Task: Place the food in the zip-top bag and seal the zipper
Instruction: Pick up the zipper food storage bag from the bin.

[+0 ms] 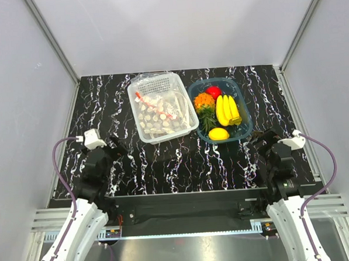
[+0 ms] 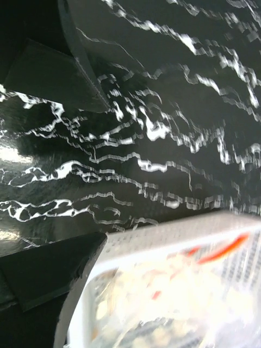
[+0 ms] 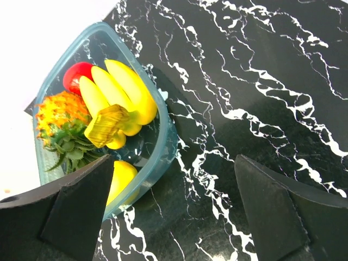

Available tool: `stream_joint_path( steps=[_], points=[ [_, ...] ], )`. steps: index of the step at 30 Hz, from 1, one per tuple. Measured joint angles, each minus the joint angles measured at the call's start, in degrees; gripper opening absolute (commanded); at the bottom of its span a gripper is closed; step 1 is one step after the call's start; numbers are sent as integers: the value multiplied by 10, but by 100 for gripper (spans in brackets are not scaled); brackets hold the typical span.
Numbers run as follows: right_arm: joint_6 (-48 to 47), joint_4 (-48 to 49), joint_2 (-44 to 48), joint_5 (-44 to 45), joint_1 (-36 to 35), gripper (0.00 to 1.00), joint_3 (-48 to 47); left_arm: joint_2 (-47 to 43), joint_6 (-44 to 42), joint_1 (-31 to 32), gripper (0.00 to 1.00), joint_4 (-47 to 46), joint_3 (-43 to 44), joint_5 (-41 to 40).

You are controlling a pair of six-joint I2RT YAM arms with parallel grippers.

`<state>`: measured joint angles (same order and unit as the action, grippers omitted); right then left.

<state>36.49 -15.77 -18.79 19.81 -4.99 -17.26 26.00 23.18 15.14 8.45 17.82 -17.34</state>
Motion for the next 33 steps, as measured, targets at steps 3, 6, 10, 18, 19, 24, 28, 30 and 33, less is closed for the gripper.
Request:
stream_joint_path(
  steps=[3, 6, 10, 18, 19, 24, 28, 30, 33],
  points=[
    [0, -7, -3, 0, 0, 100, 0, 0, 23, -2, 99, 14, 0, -16],
    [0, -8, 9, 0, 0, 100, 0, 0, 26, -2, 99, 13, 0, -9],
    [0, -7, 48, -4, 0, 100, 6, 1, 27, -2, 99, 9, 0, 23],
    [-2, -5, 57, -15, 0, 100, 12, 73, 39, -2, 99, 11, 46, 68],
    [-2, -3, 52, -15, 0, 100, 12, 96, 40, -2, 99, 12, 64, 71],
    [-2, -2, 14, -22, 0, 100, 12, 243, 43, 1, 99, 22, 188, 78],
    [-2, 0, 2, -28, 0, 100, 12, 339, 43, 19, 98, 27, 274, 80],
    [-2, 1, 3, -29, 0, 100, 12, 385, 40, 30, 94, 31, 316, 80],
    [-2, 1, 5, -30, 0, 100, 12, 459, 32, 45, 91, 39, 388, 80]
  ],
)
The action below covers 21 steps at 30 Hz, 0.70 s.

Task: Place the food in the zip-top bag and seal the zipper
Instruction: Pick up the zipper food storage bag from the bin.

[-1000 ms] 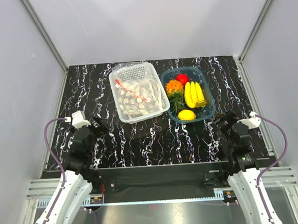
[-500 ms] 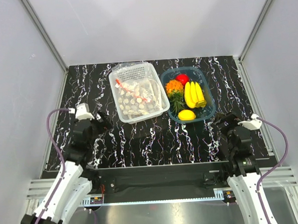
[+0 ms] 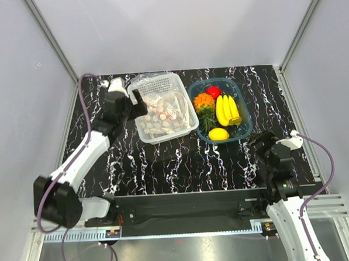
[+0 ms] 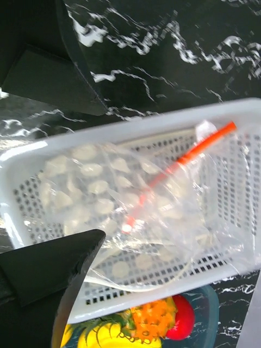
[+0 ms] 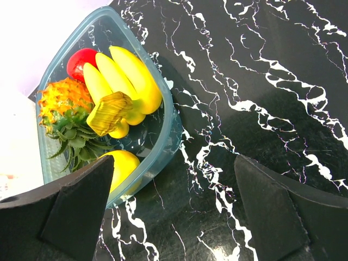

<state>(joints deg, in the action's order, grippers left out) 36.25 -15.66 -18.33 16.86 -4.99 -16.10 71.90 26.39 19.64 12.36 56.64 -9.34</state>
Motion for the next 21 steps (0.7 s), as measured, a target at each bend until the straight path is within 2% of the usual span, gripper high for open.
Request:
stream_joint_path(
  steps=[6, 9, 10, 14, 17, 21],
  points=[
    [0, 0, 2, 0, 0, 100, 0, 122, -12, 13, 87, 2, 73, -2],
    [0, 0, 2, -1, 0, 100, 0, 176, -16, 13, 60, 12, 90, -2],
    [0, 0, 2, -1, 0, 100, 0, 193, -18, 13, 36, 16, 98, -1],
    [0, 0, 4, -1, 0, 100, 0, 236, -26, 14, 8, 32, 128, 13],
    [0, 0, 4, -1, 0, 100, 0, 226, -27, 16, 0, 44, 131, 30],
    [-1, 0, 4, -1, 0, 100, 0, 146, -23, 17, 0, 64, 126, 63]
  ],
)
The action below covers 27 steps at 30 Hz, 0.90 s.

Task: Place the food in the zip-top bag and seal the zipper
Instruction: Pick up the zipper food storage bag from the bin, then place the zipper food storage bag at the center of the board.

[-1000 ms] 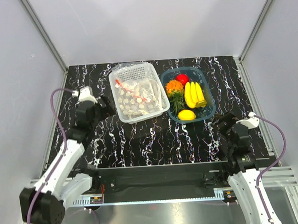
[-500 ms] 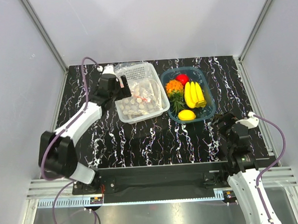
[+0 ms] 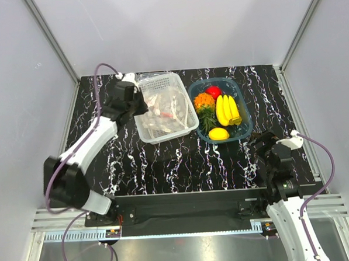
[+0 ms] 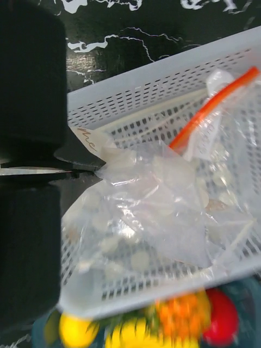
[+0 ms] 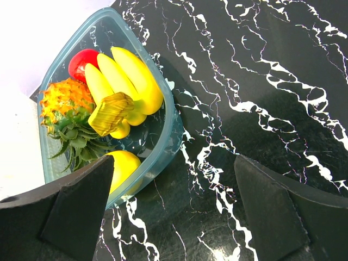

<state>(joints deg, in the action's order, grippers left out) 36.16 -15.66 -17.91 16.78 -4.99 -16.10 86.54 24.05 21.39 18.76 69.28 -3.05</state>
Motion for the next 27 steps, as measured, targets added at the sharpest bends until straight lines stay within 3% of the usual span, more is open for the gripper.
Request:
stream_joint_path(
  steps=[5, 9, 14, 19, 21, 22, 23, 24, 25, 27],
  points=[
    [-1, 4, -3, -3, 0, 100, 0, -160, 15, 0, 0, 18, -2, 57],
    [-2, 9, -8, -6, 0, 100, 0, -239, 38, 0, 0, 27, -10, 132],
    [-3, 10, -13, -10, 0, 100, 0, -314, 87, 5, 0, 28, -96, 256],
    [-3, 11, -15, -12, 0, 100, 0, -383, 110, 34, 0, 61, -173, 319],
    [-3, 12, -17, -13, 0, 100, 0, -414, 108, 44, 12, 83, -201, 328],
    [-3, 12, -17, -13, 0, 100, 0, -424, 104, 48, 26, 94, -210, 328],
    [-3, 12, -18, -13, 0, 100, 0, -431, 96, 51, 60, 112, -220, 327],
    [-3, 12, -19, -14, 0, 100, 0, -435, 86, 54, 87, 137, -224, 321],
    [-3, 12, -19, -14, 0, 100, 0, -435, 78, 57, 99, 163, -226, 307],
    [-3, 12, -20, -14, 0, 99, 0, -430, 67, 61, 99, 210, -226, 269]
  ],
)
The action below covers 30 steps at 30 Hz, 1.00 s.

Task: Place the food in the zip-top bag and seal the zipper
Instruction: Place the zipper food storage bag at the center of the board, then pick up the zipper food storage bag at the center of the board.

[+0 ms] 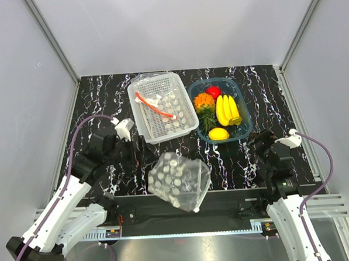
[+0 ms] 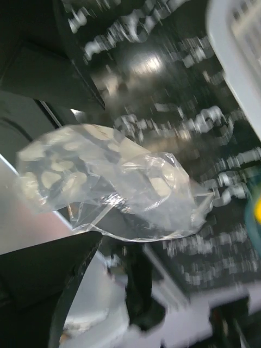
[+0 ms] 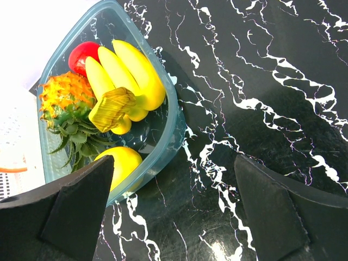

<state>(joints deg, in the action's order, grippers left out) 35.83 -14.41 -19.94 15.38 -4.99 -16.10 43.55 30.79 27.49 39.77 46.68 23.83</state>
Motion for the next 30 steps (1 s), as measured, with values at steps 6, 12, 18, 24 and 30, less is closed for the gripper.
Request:
stream_joint_path(
  steps=[6, 12, 18, 24, 30],
  points=[
    [0, 0, -2, 0, 0, 100, 0, -5, -17, 19, 99, 92, 33, -111],
    [0, 0, -4, 0, 0, 100, 0, 10, -26, 23, 99, 64, 85, -169],
    [0, 0, -6, 0, 0, 100, 0, 36, -11, 36, 99, 10, 73, -176],
    [0, 5, -14, -1, 0, 100, 0, 134, 16, 285, 99, 58, 135, -331],
    [0, 13, -33, -1, 0, 100, 0, 291, 104, 523, 97, 149, 252, -517]
  ],
)
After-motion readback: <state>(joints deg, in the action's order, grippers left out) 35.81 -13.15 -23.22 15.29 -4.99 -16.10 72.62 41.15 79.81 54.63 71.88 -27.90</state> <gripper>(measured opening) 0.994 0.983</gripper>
